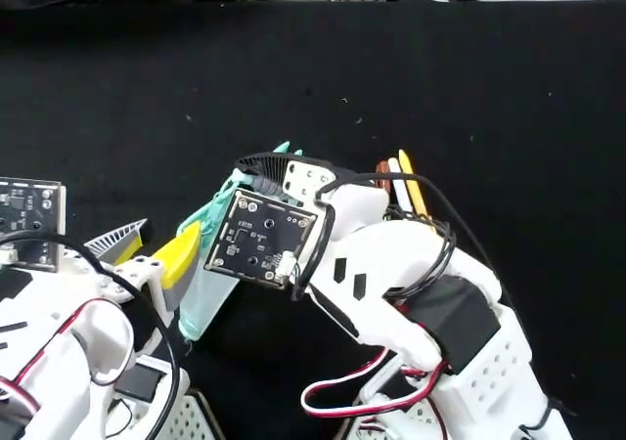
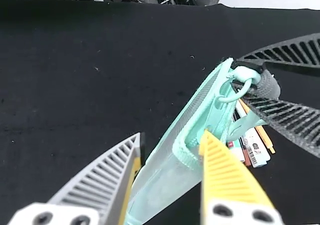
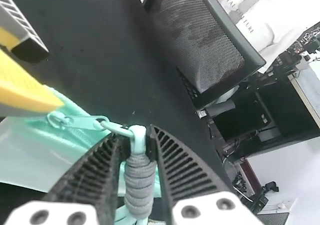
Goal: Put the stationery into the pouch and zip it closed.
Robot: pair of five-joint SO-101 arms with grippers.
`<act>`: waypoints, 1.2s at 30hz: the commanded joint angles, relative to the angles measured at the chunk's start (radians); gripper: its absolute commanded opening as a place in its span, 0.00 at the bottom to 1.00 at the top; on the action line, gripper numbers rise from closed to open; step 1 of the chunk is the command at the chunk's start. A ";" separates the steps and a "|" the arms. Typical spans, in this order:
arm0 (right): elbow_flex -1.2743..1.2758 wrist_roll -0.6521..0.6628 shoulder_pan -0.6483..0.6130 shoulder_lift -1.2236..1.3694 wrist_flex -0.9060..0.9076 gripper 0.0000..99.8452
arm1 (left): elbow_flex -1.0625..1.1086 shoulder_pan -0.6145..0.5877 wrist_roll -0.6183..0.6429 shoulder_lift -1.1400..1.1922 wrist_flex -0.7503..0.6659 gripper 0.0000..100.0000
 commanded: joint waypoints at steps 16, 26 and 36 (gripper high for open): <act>-0.004 -0.115 0.008 -0.012 -0.074 0.01 | -0.016 -0.008 -0.163 0.020 0.011 0.03; -0.002 -0.110 0.008 -0.012 -0.058 0.01 | -0.051 -0.015 -0.017 0.021 0.011 0.22; 0.002 -0.061 0.008 -0.012 -0.043 0.01 | -0.236 -0.008 0.037 0.026 0.011 0.23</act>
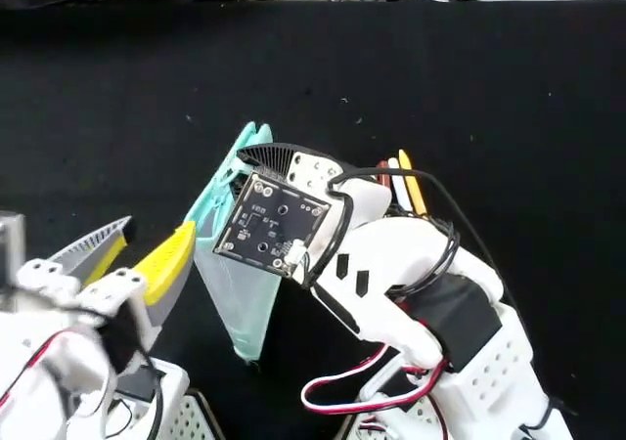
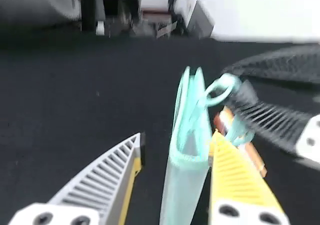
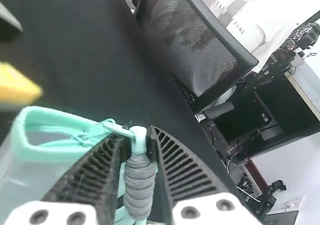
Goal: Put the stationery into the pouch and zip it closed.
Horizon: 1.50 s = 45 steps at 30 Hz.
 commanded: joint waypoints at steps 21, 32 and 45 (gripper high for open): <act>-0.010 0.012 0.008 -0.013 -0.003 0.01 | 0.074 -0.004 0.018 0.230 0.005 0.22; -0.010 0.012 0.011 -0.013 -0.005 0.01 | 0.090 -0.044 0.011 0.193 0.006 0.23; -0.005 0.006 0.083 -0.010 -0.051 0.01 | 0.111 -0.113 -0.044 0.195 0.006 0.23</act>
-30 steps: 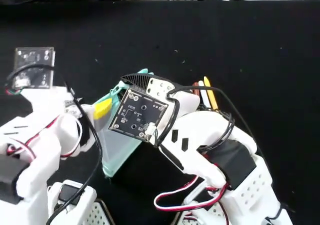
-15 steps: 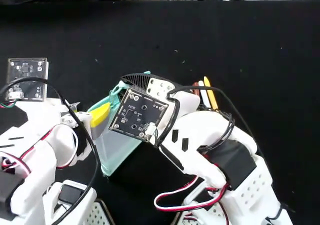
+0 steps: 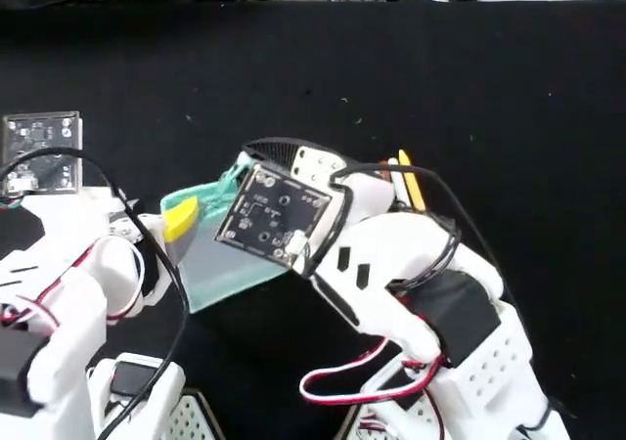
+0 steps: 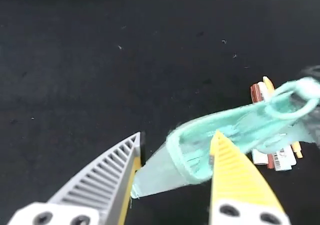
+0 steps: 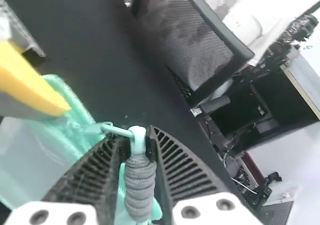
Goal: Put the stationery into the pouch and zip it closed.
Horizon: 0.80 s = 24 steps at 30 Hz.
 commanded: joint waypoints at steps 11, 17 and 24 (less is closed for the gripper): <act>0.021 0.008 -0.025 -0.012 -0.032 0.01 | -0.019 -0.013 -0.078 0.124 0.011 0.22; 0.021 0.009 -0.021 -0.012 -0.031 0.01 | -0.016 -0.015 -0.126 0.187 0.012 0.12; 0.021 0.009 -0.020 -0.012 -0.037 0.01 | -0.019 -0.016 -0.172 0.189 0.012 0.03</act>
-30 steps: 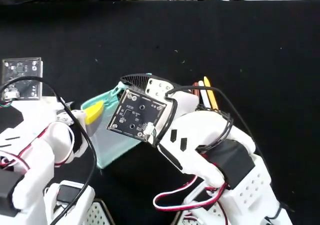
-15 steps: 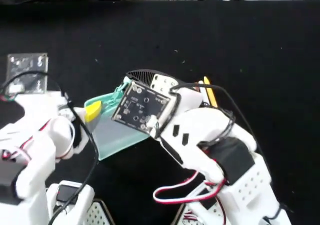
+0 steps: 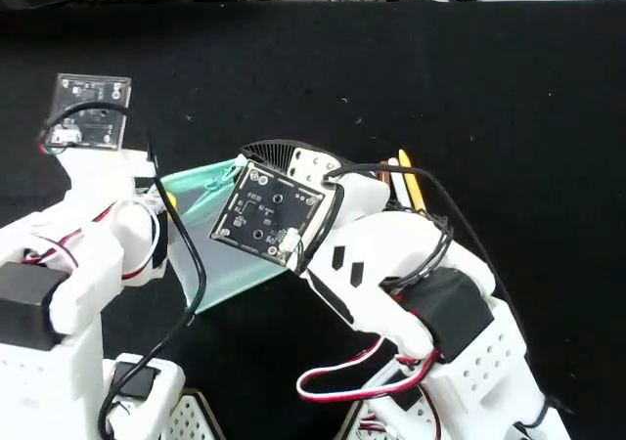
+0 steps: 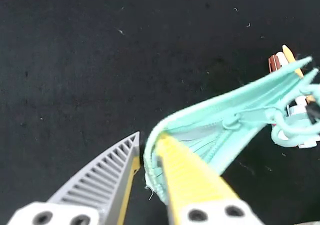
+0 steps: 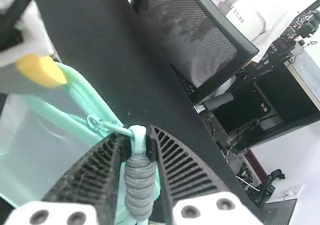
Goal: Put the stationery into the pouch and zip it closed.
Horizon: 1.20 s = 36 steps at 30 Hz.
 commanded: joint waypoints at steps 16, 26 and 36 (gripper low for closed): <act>-0.018 0.002 -0.003 -0.013 -0.044 0.01 | -0.054 -0.354 -0.224 0.026 0.008 0.03; -0.005 0.002 -0.011 -0.008 -0.044 0.01 | 0.113 -0.232 -0.222 0.025 -0.069 0.03; -0.005 0.008 -0.005 -0.007 -0.044 0.01 | 0.236 -0.341 -0.222 0.025 -0.180 0.03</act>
